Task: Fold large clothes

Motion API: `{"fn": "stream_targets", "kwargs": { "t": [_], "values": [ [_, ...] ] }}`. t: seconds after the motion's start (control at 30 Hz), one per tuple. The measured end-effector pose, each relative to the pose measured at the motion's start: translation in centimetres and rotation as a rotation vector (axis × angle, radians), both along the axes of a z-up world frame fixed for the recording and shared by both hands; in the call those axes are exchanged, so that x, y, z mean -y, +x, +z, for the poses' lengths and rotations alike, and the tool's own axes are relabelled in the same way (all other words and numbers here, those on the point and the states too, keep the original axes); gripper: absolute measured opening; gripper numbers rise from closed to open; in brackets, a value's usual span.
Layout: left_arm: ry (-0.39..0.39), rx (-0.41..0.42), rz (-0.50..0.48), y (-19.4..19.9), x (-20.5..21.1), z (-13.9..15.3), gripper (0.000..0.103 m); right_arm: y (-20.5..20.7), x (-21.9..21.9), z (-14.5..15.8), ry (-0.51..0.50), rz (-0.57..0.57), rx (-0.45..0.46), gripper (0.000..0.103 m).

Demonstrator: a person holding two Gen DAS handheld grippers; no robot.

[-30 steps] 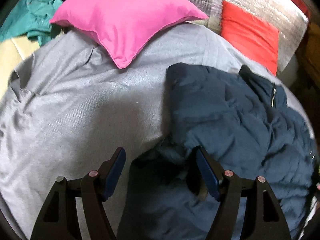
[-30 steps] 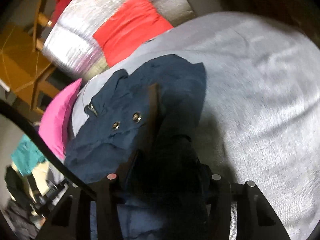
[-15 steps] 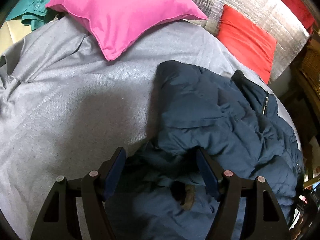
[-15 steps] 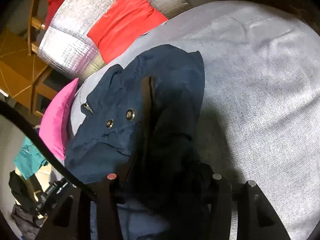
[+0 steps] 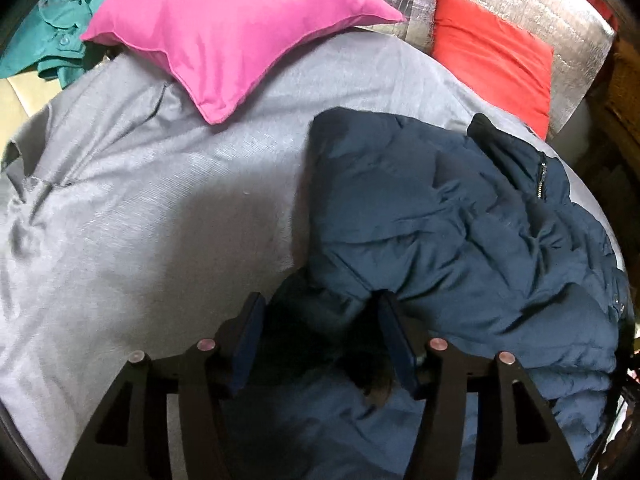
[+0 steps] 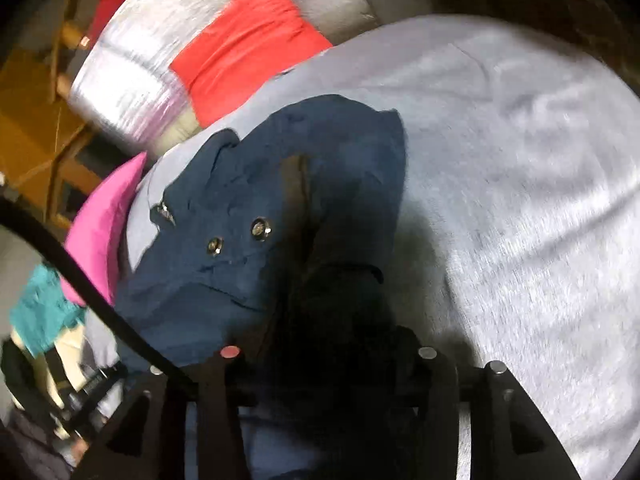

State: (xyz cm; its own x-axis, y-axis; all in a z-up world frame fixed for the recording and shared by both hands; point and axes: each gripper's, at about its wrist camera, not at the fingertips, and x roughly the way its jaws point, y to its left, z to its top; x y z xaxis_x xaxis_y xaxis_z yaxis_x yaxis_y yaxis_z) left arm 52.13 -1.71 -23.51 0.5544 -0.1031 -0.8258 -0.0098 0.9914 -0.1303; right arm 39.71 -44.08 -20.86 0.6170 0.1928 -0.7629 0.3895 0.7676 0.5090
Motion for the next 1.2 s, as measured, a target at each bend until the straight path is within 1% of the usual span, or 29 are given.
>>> {"fn": "stream_targets", "kwargs": {
  "t": [0.03,0.1,0.17,0.2,0.23,0.3,0.33,0.4,0.43,0.5,0.53,0.6,0.67,0.73,0.8,0.83,0.9,0.93,0.97,1.0,1.03,1.07,1.1,1.13,1.17,1.2],
  "values": [
    [0.003,0.007,0.004,-0.3,-0.1,0.5,0.060,-0.1,0.2,0.5,0.005,-0.003,-0.002,0.057],
    [0.012,0.034,0.023,-1.1,-0.4,2.0,0.060,-1.2,0.6,2.5,-0.001,-0.039,0.051,0.060],
    [-0.012,0.087,0.019,-2.4,-0.6,3.9,0.060,-2.2,1.0,3.9,0.005,-0.063,0.093,0.066],
    [-0.038,0.108,0.003,-3.1,-0.6,4.7,0.066,-2.9,0.9,4.6,0.029,-0.059,0.125,0.067],
    [-0.079,0.120,-0.022,-3.8,-0.5,5.4,0.075,-3.5,0.6,5.3,0.065,-0.039,0.162,0.068],
    [-0.164,0.101,-0.064,-5.0,-0.2,5.6,0.084,-4.2,-0.3,6.0,0.125,0.004,0.198,0.073],
    [-0.202,0.077,-0.080,-5.2,0.1,5.2,0.084,-4.4,-1.2,6.0,0.154,0.029,0.199,0.077],
    [-0.276,0.016,-0.108,-5.6,0.5,4.1,0.084,-4.4,-2.9,5.1,0.223,0.074,0.188,0.078],
    [-0.319,-0.029,-0.113,-5.6,0.9,3.3,0.084,-4.1,-4.1,4.3,0.271,0.099,0.164,0.078],
    [-0.397,-0.135,-0.093,-5.2,1.1,1.3,0.084,-3.6,-5.5,2.5,0.341,0.121,0.110,0.078],
    [-0.435,-0.162,-0.078,-5.2,1.0,0.6,0.084,-3.1,-6.2,1.3,0.378,0.122,0.078,0.078],
    [-0.506,-0.170,-0.055,-4.5,0.7,-0.3,0.084,-2.4,-6.7,-0.4,0.435,0.104,0.047,0.078],
    [-0.577,-0.172,-0.025,-3.7,0.3,-1.2,0.084,-2.1,-6.8,-1.3,0.487,0.071,0.050,0.078],
    [-0.654,-0.178,-0.005,-2.9,0.0,-1.9,0.084,-1.3,-6.5,-1.9,0.512,0.041,0.061,0.078],
    [-0.719,-0.189,0.027,-2.2,-0.4,-2.8,0.084,-0.9,-5.6,-2.4,0.551,-0.016,0.088,0.078],
    [-0.770,-0.184,0.049,-1.9,-0.9,-3.2,0.084,-0.7,-5.1,-2.8,0.578,-0.051,0.104,0.078],
    [-0.842,-0.166,0.084,-1.6,-1.7,-3.7,0.083,-0.7,-4.1,-3.3,0.617,-0.109,0.135,0.076],
    [-0.872,-0.154,0.101,-1.4,-2.1,-3.8,0.083,-0.7,-3.7,-3.4,0.626,-0.127,0.141,0.068],
    [-0.883,-0.143,0.107,-1.3,-2.2,-3.9,0.082,-0.9,-2.7,-3.6,0.629,-0.152,0.138,0.057],
    [-0.881,-0.128,0.112,-1.0,-2.1,-3.9,0.076,-0.8,-2.4,-3.8,0.619,-0.165,0.128,0.051],
    [-0.870,-0.121,0.115,-0.9,-2.1,-4.0,0.064,-0.8,-2.0,-4.0,0.610,-0.172,0.118,0.039],
    [-0.854,-0.115,0.119,-0.8,-2.0,-4.1,0.055,-0.6,-1.7,-4.1,0.596,-0.177,0.107,0.030],
    [-0.841,-0.111,0.124,-0.7,-1.9,-4.2,0.042,-0.6,-1.5,-4.1,0.583,-0.178,0.106,0.028],
    [-0.836,-0.105,0.127,-0.7,-2.3,-4.4,0.036,-0.8,-1.5,-3.8,0.569,-0.177,0.107,0.026],
    [-0.843,-0.098,0.128,-0.7,-2.3,-4.5,0.031,-0.7,-1.6,-3.3,0.525,-0.169,0.109,0.025],
    [-0.846,-0.089,0.128,-1.1,-2.3,-4.6,0.025,-0.6,-2.0,-2.7,0.480,-0.158,0.110,0.024]
  ]
}}
